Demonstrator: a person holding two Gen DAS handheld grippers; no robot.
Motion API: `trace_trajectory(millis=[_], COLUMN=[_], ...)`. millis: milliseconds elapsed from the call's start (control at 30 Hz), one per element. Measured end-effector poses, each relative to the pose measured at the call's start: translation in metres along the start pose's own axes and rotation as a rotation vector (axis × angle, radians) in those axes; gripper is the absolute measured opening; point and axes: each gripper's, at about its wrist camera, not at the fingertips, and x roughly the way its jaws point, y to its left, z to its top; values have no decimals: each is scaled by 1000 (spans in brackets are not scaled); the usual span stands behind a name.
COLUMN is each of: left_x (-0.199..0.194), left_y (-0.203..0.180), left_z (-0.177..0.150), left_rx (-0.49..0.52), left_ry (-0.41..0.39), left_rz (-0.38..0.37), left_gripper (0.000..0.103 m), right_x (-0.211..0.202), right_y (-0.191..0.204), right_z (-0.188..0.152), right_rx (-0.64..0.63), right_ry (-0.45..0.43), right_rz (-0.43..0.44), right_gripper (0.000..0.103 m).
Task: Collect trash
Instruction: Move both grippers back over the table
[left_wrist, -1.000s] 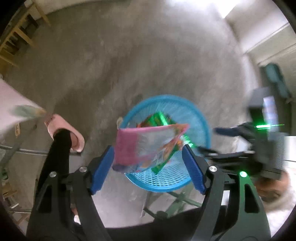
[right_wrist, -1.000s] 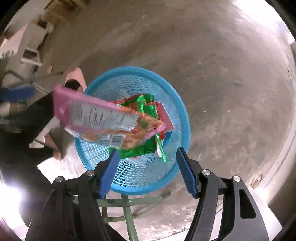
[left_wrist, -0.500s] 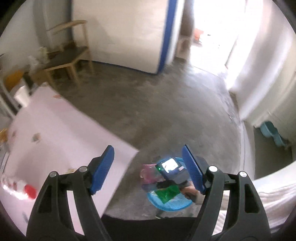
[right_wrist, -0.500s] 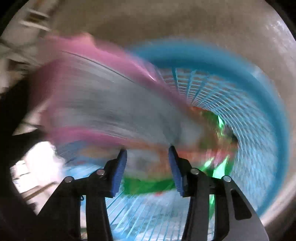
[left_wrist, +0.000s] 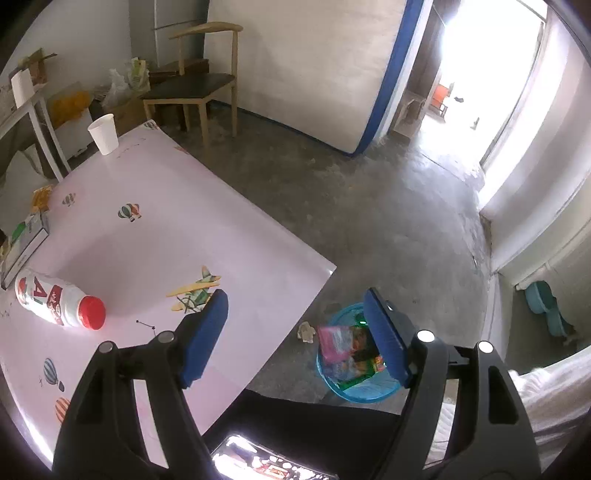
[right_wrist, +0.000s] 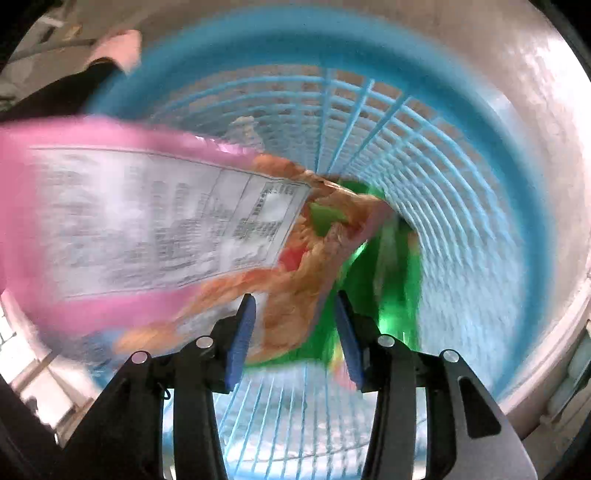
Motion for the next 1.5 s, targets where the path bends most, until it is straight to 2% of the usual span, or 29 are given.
trace_trajectory(millis=[100, 167, 233, 267, 333, 367, 400, 500, 633, 733, 833, 967, 1133, 1233, 1267, 1367, 1400, 1433, 1500], left_x=[-2, 0, 1, 2, 3, 3, 2, -3, -9, -10, -12, -19, -48, -76, -86, -105, -108, -106, -93], left_y=[1, -3, -2, -1, 6, 8, 12, 20, 27, 28, 27, 26, 40, 66, 81, 129, 147, 173, 211], left_z=[-5, -7, -11, -12, -16, -17, -19, -24, -27, -27, -26, -25, -23, -23, -25, -36, -41, -51, -67], left_rx=[1, 6, 2, -4, -32, -41, -57, -82, -94, -93, -89, -81, -139, -194, -224, -359, -419, -511, -649], left_ry=[-9, -10, -7, -5, 1, 3, 5, 7, 1, -6, -12, -30, -90, -153, -173, -195, -194, -185, -165], left_rz=[-21, -26, -28, -30, -29, -28, -18, 17, 43, 47, 45, 41, -19, 14, 41, 102, 108, 98, 29], left_gripper=[71, 71, 71, 71, 71, 71, 71, 71, 71, 71, 71, 71, 71, 80, 83, 83, 83, 83, 84], right_x=[-50, -58, -42, -22, 5, 23, 43, 79, 89, 82, 57, 14, -46, -82, -94, -147, -159, -176, -196], right_y=[-1, 5, 16, 24, 28, 36, 41, 41, 48, 35, 24, 26, 22, 20, 15, 4, -2, -3, -2], right_z=[-5, 4, 18, 28, 36, 34, 34, 27, 19, 19, 12, -2, -32, -49, -54, -60, -41, -40, -28], right_rx=[27, 24, -8, -24, -11, 6, 18, 39, -4, 40, 71, 15, -4, -10, -9, 7, 11, 17, 24], right_ry=[-152, -195, -165, -118, -54, -26, 4, 8, -19, -5, -51, -146, -238, -284, -301, -381, -399, -431, -475], right_rz=[50, 68, 69, 80, 154, 156, 136, 121, -63, -49, -60, -96, -63, -35, -29, 9, 18, 42, 81], right_gripper=[49, 50, 50, 50, 50, 50, 50, 50, 41, 41, 44, 52, 59, 60, 60, 60, 61, 62, 63])
